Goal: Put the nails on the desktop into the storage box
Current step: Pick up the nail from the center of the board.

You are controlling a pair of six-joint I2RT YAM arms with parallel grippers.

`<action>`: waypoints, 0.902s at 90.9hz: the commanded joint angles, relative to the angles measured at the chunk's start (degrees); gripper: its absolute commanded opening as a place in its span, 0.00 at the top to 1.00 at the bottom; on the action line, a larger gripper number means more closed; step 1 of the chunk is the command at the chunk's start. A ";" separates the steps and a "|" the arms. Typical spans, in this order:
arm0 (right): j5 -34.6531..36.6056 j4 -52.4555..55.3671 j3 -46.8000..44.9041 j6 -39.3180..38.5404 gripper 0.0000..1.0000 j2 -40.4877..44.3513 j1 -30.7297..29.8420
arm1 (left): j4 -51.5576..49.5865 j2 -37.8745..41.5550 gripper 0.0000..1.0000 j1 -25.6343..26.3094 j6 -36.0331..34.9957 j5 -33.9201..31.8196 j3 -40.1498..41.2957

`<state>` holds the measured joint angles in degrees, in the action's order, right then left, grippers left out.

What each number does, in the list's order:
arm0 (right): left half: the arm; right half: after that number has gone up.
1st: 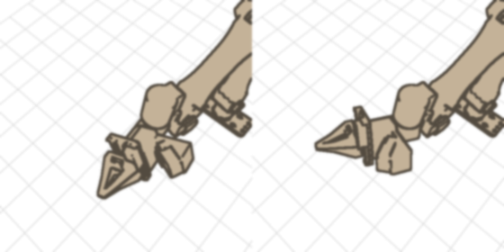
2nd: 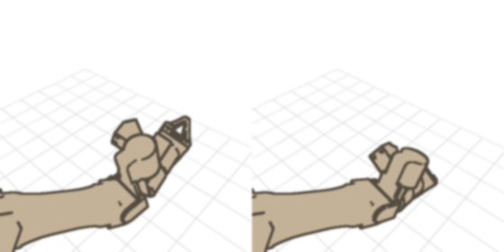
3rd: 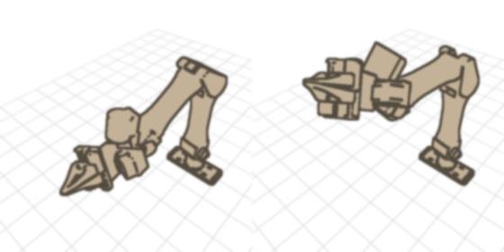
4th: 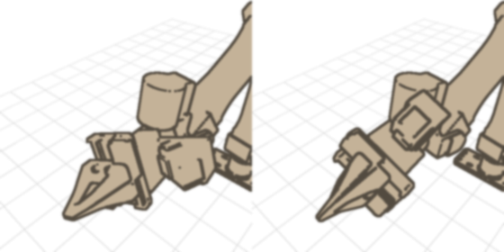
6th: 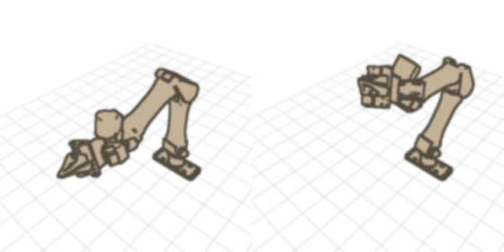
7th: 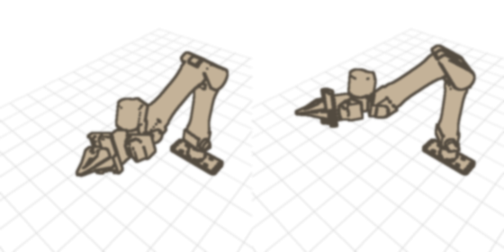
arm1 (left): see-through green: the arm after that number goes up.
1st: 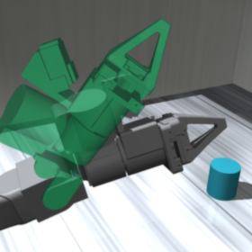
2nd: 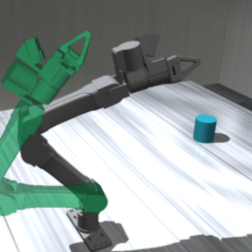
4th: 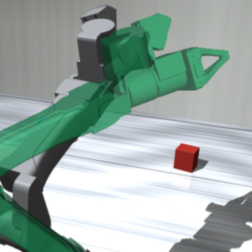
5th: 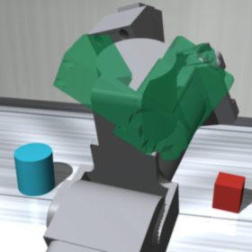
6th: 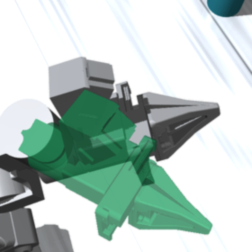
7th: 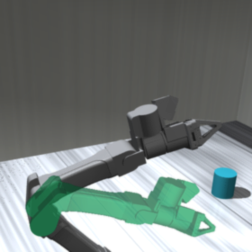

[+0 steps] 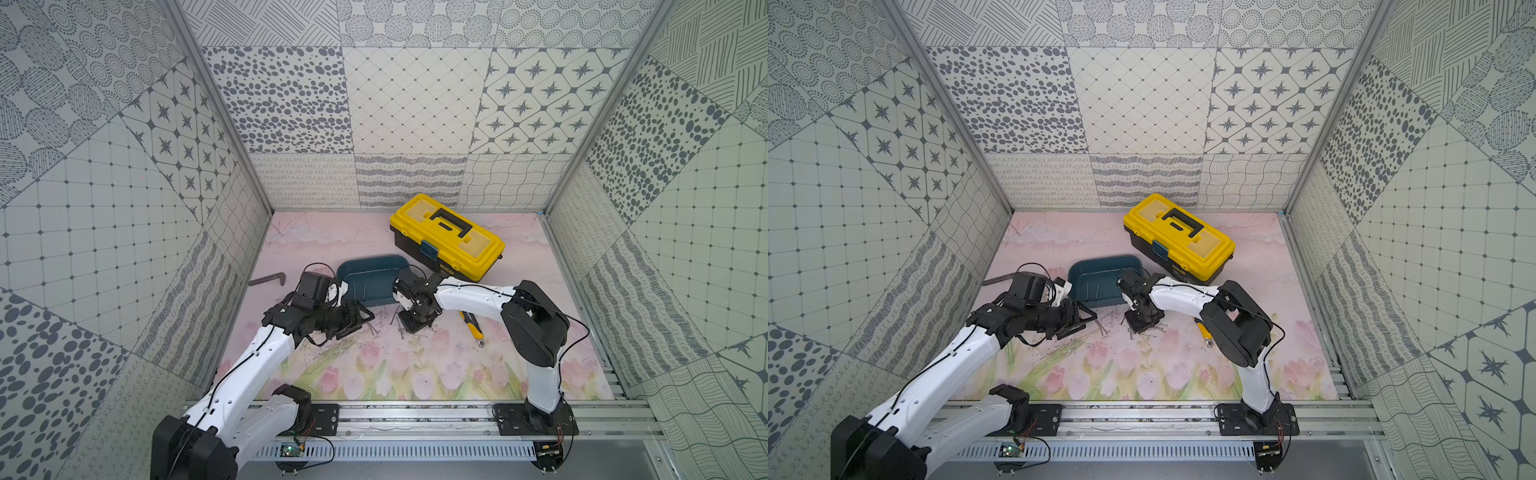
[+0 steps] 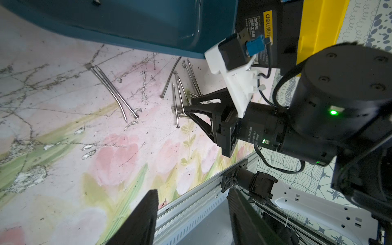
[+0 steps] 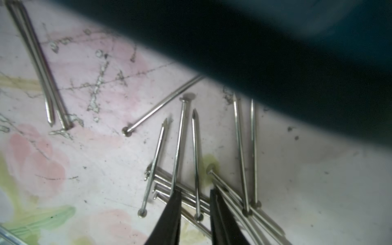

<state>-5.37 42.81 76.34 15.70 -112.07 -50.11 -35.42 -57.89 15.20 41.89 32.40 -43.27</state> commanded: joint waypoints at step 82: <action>-2.40 1.60 0.27 5.63 1.00 18.23 1.64 | 24.21 -1.30 0.35 -0.68 13.88 9.97 2.72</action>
<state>-5.43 44.25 76.71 17.67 -97.06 -48.97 -27.81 -59.31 15.09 46.70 35.88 -42.28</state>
